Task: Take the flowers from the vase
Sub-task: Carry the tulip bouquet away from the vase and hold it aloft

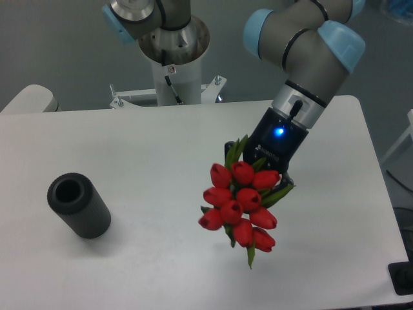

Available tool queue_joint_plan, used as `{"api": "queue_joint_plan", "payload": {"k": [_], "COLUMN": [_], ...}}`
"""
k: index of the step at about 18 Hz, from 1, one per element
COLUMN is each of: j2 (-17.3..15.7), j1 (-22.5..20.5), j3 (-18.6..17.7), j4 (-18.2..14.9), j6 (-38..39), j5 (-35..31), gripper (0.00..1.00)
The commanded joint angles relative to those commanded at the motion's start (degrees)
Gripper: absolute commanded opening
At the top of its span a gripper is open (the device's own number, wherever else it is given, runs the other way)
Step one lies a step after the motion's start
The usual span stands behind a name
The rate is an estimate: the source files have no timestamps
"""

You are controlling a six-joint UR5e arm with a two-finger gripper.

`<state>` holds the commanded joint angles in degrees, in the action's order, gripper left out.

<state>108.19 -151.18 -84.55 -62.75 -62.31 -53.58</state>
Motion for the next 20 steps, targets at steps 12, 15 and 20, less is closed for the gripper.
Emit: {"api": "queue_joint_plan", "payload": {"k": [12,15,20], "j2": [1.49,2.72,4.48], "j1": [5.10,7.38,10.55], "j3": [2.19,2.90,1.31], "j4": [-9.75,-10.72,-10.64], "j6": [-3.34,-5.09,-5.54], "j5": [-27.25,-32.27,-38.95], "gripper": [0.00,0.00,0.00]}}
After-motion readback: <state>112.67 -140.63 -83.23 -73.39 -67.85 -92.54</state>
